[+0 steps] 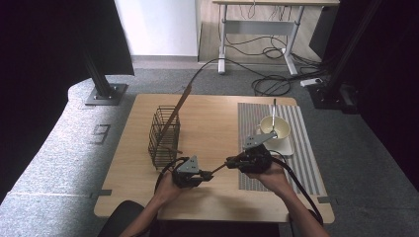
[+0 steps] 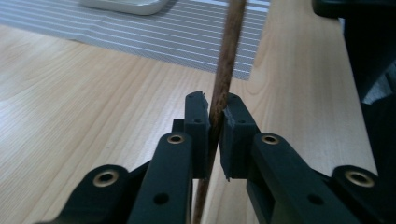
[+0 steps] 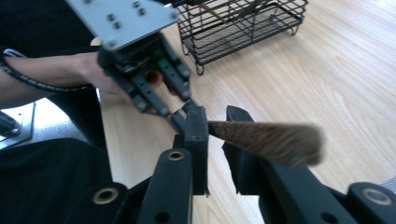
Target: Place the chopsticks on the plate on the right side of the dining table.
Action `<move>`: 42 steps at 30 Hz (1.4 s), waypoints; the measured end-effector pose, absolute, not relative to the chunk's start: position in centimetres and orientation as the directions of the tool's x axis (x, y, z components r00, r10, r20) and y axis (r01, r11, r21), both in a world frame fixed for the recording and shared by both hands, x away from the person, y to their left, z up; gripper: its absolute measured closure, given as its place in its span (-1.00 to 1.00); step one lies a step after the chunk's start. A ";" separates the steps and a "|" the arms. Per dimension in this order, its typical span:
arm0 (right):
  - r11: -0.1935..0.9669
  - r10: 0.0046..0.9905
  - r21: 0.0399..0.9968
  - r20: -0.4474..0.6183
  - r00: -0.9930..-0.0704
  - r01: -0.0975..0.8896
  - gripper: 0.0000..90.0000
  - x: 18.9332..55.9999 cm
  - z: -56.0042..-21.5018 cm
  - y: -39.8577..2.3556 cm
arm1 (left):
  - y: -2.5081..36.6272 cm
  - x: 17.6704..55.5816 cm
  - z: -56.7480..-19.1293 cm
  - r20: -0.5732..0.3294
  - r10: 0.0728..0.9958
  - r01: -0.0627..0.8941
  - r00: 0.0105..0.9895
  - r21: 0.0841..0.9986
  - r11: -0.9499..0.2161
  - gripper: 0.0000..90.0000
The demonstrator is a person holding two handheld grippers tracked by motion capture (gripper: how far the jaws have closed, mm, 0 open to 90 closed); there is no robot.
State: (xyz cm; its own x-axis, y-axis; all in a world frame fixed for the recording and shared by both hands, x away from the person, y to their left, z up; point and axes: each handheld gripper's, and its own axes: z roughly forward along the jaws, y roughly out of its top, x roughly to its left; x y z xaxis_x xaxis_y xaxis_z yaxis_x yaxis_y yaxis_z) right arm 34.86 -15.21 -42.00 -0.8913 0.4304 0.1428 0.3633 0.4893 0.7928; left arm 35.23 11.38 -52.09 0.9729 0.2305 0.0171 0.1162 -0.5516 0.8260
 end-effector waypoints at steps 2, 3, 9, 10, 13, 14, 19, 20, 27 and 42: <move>0.483 0.441 0.794 0.143 -0.886 0.368 0.66 35.1 -42.0 -15.3 | 11.3 35.1 -52.1 0.024 0.212 0.101 0.977 0.825 -0.556 0.88; 0.479 0.446 0.796 0.144 -0.883 0.371 0.64 35.3 -42.0 -15.3 | 11.2 35.1 -52.0 0.021 0.212 0.103 0.977 0.825 -0.555 0.89; 0.476 0.516 0.799 0.086 -0.852 0.369 0.16 35.5 -41.8 -15.4 | 11.5 35.3 -52.0 -0.005 0.212 0.125 0.977 0.822 -0.556 0.90; 0.472 0.525 0.801 0.081 -0.847 0.369 0.06 35.5 -41.7 -15.4 | 11.5 35.3 -52.0 -0.008 0.212 0.128 0.977 0.819 -0.559 0.90; 0.459 0.568 0.811 0.045 -0.822 0.362 -0.20 35.7 -41.2 -15.6 | 11.3 35.3 -52.2 -0.008 0.213 0.133 0.977 0.807 -0.576 0.90; 0.457 0.585 0.814 0.028 -0.811 0.358 -0.31 35.7 -41.0 -15.6 | 11.3 35.4 -52.2 -0.009 0.213 0.134 0.977 0.801 -0.583 0.90; 0.479 0.630 0.812 -0.053 -0.775 0.333 -0.54 35.9 -40.8 -14.7 | 11.1 35.4 -52.4 -0.020 0.212 0.146 0.977 0.788 -0.598 0.90; 0.486 0.633 0.807 -0.060 -0.772 0.336 -0.56 36.0 -40.9 -14.5 | 11.1 35.4 -52.5 -0.022 0.213 0.148 0.977 0.788 -0.598 0.90; 0.510 0.677 0.776 -0.096 -0.730 0.371 -0.68 36.7 -41.7 -14.4 | 11.4 35.5 -52.3 -0.032 0.224 0.161 0.974 0.794 -0.586 0.90; 0.476 0.740 0.729 -0.030 -0.672 0.492 -0.67 38.8 -45.7 -17.9 | 11.9 35.7 -52.1 -0.042 0.231 0.169 0.972 0.809 -0.563 0.89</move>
